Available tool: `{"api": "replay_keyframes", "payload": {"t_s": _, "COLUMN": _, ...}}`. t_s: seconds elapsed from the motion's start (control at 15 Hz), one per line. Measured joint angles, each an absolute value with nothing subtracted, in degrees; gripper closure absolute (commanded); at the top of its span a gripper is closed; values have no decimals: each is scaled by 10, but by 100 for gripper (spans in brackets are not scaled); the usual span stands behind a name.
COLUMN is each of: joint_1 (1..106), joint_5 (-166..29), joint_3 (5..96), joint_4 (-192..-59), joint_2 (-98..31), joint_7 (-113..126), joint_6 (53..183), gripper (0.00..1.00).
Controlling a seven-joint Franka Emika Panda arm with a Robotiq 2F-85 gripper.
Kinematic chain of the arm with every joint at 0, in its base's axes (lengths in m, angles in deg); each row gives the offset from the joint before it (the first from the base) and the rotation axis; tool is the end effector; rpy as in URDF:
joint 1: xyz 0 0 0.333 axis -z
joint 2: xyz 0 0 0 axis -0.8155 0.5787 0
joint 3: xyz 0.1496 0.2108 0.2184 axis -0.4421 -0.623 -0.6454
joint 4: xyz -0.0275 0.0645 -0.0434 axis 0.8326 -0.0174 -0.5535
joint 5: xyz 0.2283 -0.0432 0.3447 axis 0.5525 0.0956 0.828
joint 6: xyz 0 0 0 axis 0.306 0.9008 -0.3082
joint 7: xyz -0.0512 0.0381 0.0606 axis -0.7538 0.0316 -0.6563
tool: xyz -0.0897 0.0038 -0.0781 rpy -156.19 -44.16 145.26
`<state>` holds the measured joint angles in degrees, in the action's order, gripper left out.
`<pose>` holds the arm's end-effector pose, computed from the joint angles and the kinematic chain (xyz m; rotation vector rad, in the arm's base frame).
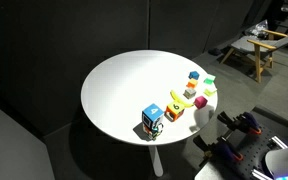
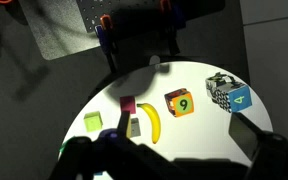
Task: Put the orange block on the stack
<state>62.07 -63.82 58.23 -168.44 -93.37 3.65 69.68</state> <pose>0.2952 -0.1159 0.5729 -2.9169 0.4545 0.1190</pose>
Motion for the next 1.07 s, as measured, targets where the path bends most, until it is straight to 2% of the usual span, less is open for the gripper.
{"api": "replay_keyframes", "payload": {"t_s": 0.8, "joint_1": 621, "joint_5": -638, "joint_3": 581, "joint_4": -1685, "joint_2": -933, "joint_7": 37, "joint_6": 698, "gripper": 0}}
{"api": "replay_keyframes", "payload": {"t_s": 1.07, "joint_1": 622, "joint_5": -638, "joint_3": 566, "joint_4": -1691, "joint_2": -931, "joint_7": 47, "joint_6": 747, "gripper": 0}}
